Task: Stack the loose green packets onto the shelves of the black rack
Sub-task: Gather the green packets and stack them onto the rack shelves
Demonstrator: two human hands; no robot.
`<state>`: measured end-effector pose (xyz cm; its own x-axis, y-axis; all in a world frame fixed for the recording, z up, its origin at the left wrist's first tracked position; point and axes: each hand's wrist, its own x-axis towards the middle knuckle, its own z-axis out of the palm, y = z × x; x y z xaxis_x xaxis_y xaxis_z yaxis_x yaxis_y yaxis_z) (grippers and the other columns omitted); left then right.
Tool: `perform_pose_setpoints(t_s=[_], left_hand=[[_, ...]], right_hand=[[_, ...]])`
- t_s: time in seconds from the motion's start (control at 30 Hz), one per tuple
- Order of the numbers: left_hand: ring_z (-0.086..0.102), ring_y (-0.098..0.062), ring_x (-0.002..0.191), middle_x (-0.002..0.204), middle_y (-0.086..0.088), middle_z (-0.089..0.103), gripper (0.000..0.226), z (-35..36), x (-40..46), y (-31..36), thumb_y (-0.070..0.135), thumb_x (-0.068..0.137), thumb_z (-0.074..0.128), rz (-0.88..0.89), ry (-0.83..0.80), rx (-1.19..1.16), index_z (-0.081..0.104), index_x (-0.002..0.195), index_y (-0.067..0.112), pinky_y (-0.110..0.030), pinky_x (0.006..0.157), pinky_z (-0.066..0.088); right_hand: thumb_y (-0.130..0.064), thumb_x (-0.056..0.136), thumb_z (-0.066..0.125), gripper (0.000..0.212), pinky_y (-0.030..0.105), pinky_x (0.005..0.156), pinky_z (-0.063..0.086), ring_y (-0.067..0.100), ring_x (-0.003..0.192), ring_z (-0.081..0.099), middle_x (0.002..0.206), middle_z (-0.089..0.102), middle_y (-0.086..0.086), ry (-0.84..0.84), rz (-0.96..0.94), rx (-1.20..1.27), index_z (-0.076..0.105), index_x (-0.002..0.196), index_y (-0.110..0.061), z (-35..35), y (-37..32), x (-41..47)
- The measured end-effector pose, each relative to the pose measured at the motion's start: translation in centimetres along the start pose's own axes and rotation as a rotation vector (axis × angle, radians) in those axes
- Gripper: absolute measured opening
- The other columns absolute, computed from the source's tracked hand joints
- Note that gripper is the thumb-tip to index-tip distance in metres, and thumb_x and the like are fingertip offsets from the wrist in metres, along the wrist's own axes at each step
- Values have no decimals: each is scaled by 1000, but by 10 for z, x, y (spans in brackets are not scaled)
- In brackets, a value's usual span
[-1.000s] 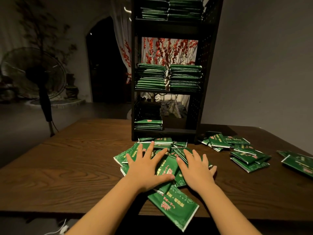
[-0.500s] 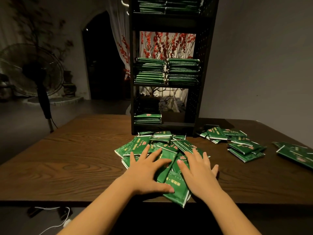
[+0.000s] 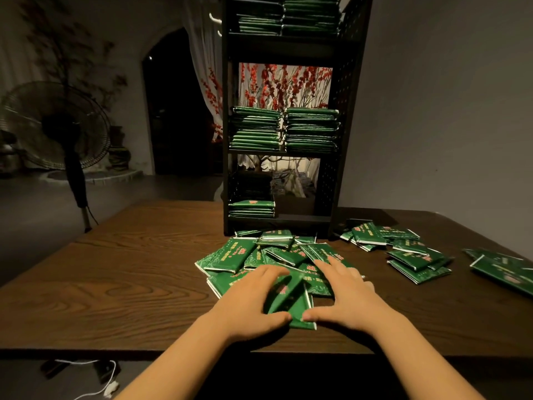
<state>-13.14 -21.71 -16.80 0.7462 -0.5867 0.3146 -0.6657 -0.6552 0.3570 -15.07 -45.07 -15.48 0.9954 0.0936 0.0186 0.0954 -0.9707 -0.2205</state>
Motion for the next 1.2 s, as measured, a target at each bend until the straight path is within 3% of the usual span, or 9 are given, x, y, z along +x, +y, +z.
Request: perform_pose_setpoints(t_s=[0.17,0.3,0.47,0.63,0.77,0.9,1.0,1.1,1.2], left_hand=[[19,-4,145,160,13,21,85,-3,1,-5,63,78,70,102,-145,66,32,149,36,-8,111,7],[27,-15,142,160,13,20,75,2,2,-4,68,82,60,73,-111,194,31,147,42,-30,115,21],[40,-19,128,154,11,27,64,5,4,2,65,87,49,88,-61,315,31,143,41,-37,108,31],[52,-15,117,140,12,40,54,11,6,2,56,88,44,100,50,230,38,139,38,-38,99,42],[50,0,115,131,18,45,48,10,8,-3,49,89,46,5,229,-81,45,135,37,-27,96,44],[55,6,107,117,16,59,23,3,17,1,34,97,51,-224,506,-639,55,118,42,-15,87,43],[66,-14,105,115,1,69,30,-8,32,-2,49,92,56,-469,530,-1254,65,115,32,-37,98,48],[67,-25,77,91,-13,69,39,-19,38,-1,47,85,60,-511,591,-1883,76,94,13,-40,84,50],[65,-32,85,98,-19,69,52,-26,46,9,57,84,58,-469,523,-2027,77,95,10,-47,95,46]], right_hand=[[-83,70,55,98,47,102,31,20,137,25,149,31,-10,37,11,-49,21,151,-40,-6,8,8],[-84,74,49,87,43,99,30,17,127,25,129,31,-8,17,-27,-91,32,148,-42,-6,9,8],[-61,87,56,59,57,119,3,17,151,-2,159,20,-12,-24,-84,10,43,135,-31,-3,9,9],[-43,94,48,42,52,120,9,14,146,22,145,45,-8,61,-99,-23,42,135,-35,3,9,10],[-37,100,38,31,37,110,28,10,121,50,121,60,-12,256,-145,18,51,129,-32,8,8,12],[-25,103,40,24,28,69,37,17,78,57,81,63,-1,457,-119,350,60,94,-17,3,1,11],[-20,104,42,28,23,57,38,12,64,55,73,62,6,585,-49,705,60,83,-14,-7,-14,15],[-17,103,43,25,25,70,46,12,77,62,83,69,1,528,104,1079,65,90,-16,-17,-34,22],[-17,103,44,25,37,82,48,20,87,65,87,73,3,360,147,1447,67,94,-12,-19,-58,33]])
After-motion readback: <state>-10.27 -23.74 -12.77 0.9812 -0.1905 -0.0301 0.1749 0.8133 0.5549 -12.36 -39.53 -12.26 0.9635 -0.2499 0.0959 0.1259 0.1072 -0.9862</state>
